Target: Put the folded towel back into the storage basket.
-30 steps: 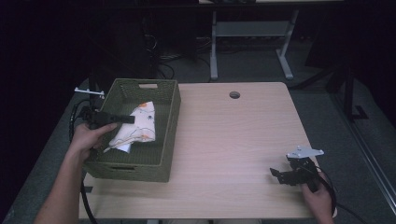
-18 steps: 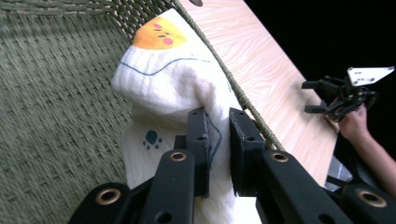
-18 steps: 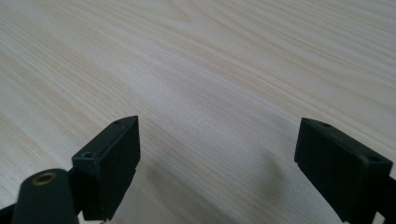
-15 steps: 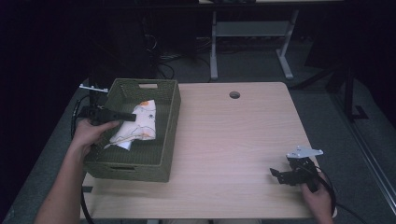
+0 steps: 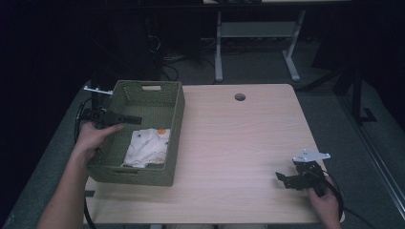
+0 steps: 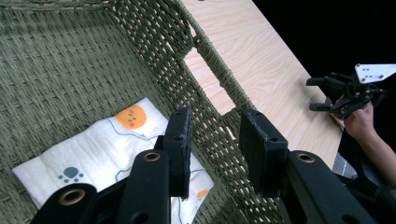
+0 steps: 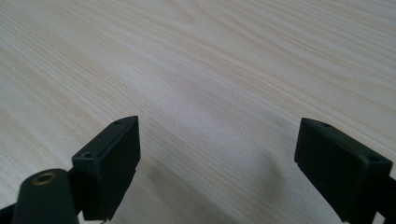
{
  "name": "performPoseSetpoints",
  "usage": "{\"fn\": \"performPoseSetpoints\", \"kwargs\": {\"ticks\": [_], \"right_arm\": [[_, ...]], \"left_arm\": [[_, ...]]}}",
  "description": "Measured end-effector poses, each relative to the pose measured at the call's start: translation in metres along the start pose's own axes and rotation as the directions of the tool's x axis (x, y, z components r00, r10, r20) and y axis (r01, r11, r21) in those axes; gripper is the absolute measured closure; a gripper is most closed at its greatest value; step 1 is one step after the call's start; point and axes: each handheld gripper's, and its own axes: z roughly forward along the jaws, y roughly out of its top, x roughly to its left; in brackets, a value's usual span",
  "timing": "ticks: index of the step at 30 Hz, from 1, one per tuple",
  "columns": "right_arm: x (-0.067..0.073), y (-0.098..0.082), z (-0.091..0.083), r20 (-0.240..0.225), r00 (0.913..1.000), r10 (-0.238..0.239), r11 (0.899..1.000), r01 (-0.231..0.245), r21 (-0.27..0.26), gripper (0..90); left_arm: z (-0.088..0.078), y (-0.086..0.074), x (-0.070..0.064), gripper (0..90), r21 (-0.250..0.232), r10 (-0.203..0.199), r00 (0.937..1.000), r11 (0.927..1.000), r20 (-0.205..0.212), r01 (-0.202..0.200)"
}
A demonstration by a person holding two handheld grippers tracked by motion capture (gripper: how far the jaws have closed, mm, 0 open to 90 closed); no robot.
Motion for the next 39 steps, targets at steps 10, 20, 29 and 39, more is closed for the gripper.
{"fn": "performPoseSetpoints", "kwargs": {"ticks": [10, 20, 29, 39], "right_arm": [[0.000, 0.001, 0.000, -0.004, 1.0000, -0.005, 1.000, 0.005, 0.002, 13.9], [0.000, 0.001, -0.002, -0.008, 0.9999, -0.013, 1.000, 0.013, -0.006, 13.9], [0.002, 0.002, -0.001, -0.017, 0.9997, -0.018, 1.000, 0.018, -0.009, 13.9], [0.000, 0.004, 0.000, -0.031, 0.9992, -0.024, 1.000, 0.024, -0.008, 13.9]], "left_arm": [[-0.001, 0.000, -0.005, 63.5, -0.007, 0.000, 1.0000, 1.0000, -0.006, 0.000], [0.004, 0.001, -0.019, 60.2, -0.010, 0.019, 0.9997, 0.9998, -0.017, -0.019], [0.008, 0.001, -0.038, 56.7, -0.020, 0.049, 0.9986, 0.9986, -0.019, -0.049], [0.026, 0.003, -0.069, 53.3, -0.017, 0.095, 0.9955, 0.9953, 0.001, -0.095]]}}
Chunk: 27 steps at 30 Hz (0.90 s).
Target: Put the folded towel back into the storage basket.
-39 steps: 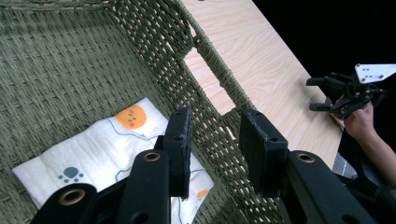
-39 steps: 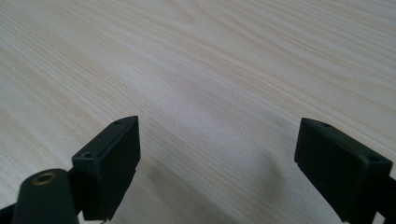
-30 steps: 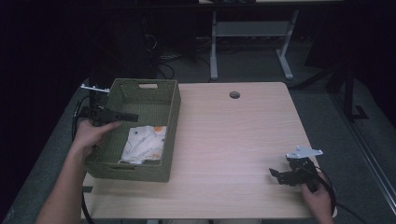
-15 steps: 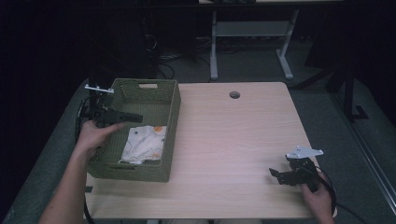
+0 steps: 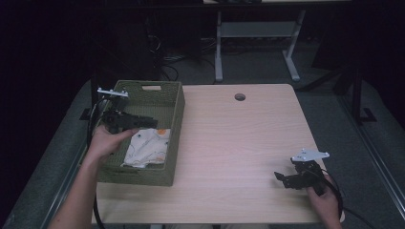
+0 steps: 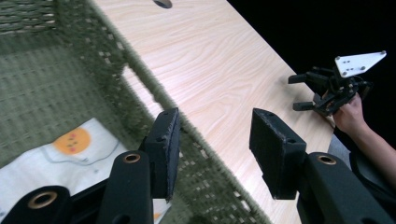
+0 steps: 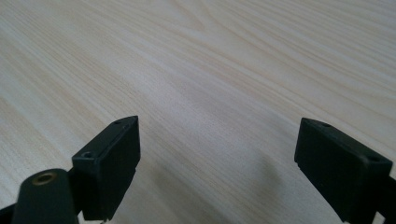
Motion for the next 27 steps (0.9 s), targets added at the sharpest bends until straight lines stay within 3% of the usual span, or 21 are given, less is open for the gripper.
{"fn": "performPoseSetpoints", "kwargs": {"ticks": [15, 27], "right_arm": [[-0.005, 0.001, -0.004, -0.016, 0.9998, -0.008, 1.000, 0.008, -0.026, 13.9], [-0.006, 0.001, -0.006, -0.017, 0.9999, -0.002, 0.999, 0.001, -0.033, 13.9]], "left_arm": [[0.028, 0.009, -0.046, 50.9, 0.010, 0.060, 0.9981, 0.9981, 0.009, -0.060], [0.062, 0.009, -0.081, 47.8, 0.013, 0.113, 0.9919, 0.9934, 0.058, -0.114]]}}
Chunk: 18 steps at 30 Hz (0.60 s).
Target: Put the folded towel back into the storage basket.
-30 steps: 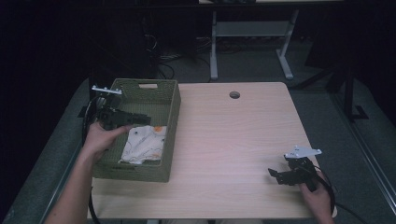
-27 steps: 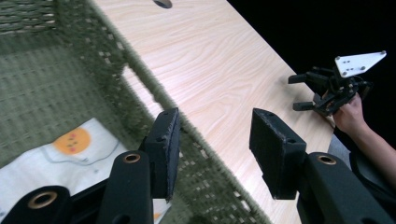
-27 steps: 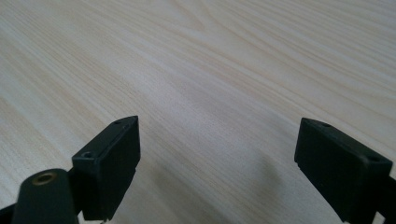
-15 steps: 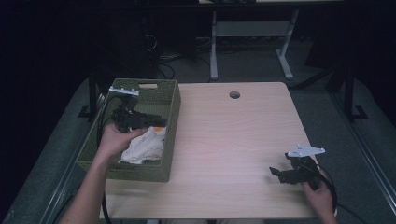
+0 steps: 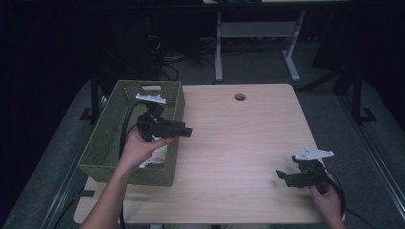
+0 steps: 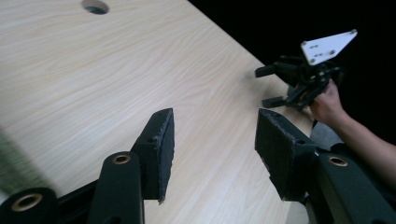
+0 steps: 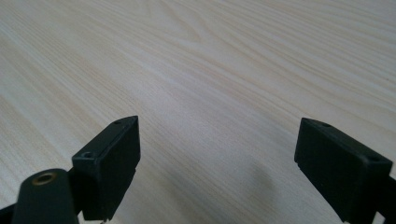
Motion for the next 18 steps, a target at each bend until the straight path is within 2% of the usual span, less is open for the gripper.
{"fn": "performPoseSetpoints", "kwargs": {"ticks": [5, 8, 18], "right_arm": [[-0.001, -0.001, 0.000, 0.000, 1.0000, 0.004, 1.000, -0.004, 0.000, 13.9], [-0.001, -0.001, -0.001, 0.000, 1.0000, 0.001, 1.000, -0.001, -0.005, 13.9], [-0.001, -0.001, -0.003, 0.002, 1.0000, -0.002, 1.000, 0.002, -0.009, 13.9]], "left_arm": [[0.018, 0.001, -0.011, 47.2, 0.004, 0.018, 0.9996, 0.9998, 0.022, -0.018], [0.033, -0.001, -0.017, 44.5, 0.019, 0.019, 0.9996, 0.9996, 0.022, -0.019], [0.057, -0.004, -0.029, 40.3, 0.027, 0.018, 0.9995, 0.9995, 0.027, -0.019]]}}
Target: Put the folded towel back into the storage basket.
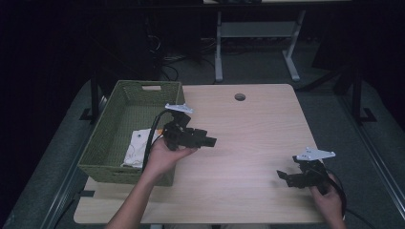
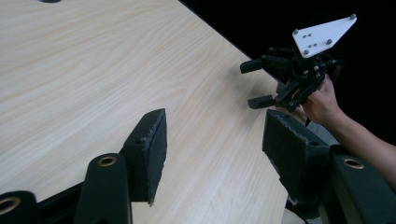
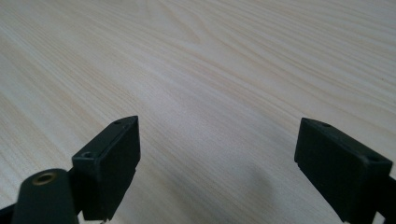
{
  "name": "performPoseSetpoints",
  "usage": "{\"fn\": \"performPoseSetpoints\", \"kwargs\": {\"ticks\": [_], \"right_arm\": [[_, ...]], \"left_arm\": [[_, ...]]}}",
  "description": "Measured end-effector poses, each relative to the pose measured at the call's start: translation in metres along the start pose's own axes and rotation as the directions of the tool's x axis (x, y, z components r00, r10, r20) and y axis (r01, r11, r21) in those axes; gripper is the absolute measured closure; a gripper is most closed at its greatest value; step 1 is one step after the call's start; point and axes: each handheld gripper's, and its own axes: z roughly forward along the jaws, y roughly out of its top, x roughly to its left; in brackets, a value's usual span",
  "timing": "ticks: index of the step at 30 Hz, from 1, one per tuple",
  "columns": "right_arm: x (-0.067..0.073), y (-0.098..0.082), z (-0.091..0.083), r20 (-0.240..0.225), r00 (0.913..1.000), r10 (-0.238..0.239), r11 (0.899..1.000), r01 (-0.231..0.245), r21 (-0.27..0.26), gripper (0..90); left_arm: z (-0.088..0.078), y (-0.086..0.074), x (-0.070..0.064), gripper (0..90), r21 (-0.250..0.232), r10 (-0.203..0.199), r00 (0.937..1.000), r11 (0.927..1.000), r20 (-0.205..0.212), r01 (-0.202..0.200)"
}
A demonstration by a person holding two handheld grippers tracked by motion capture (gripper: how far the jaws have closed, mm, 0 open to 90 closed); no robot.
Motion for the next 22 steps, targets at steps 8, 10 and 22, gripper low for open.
{"fn": "performPoseSetpoints", "kwargs": {"ticks": [8, 10, 22], "right_arm": [[-0.001, 0.000, -0.001, 0.003, 1.0000, 0.001, 1.000, -0.001, -0.003, 13.9], [-0.001, 0.000, -0.001, 0.004, 1.0000, 0.002, 1.000, -0.002, -0.005, 13.9], [0.000, -0.001, -0.003, 0.005, 1.0000, 0.005, 1.000, -0.005, -0.007, 13.9]], "left_arm": [[0.018, -0.008, -0.008, 38.2, -0.001, -0.009, 1.0000, 1.0000, 0.002, 0.009], [0.020, -0.011, -0.012, 38.2, -0.002, -0.003, 1.0000, 1.0000, 0.000, 0.003], [0.037, -0.034, -0.030, 36.4, 0.005, 0.020, 0.9998, 0.9998, -0.005, -0.020]]}}
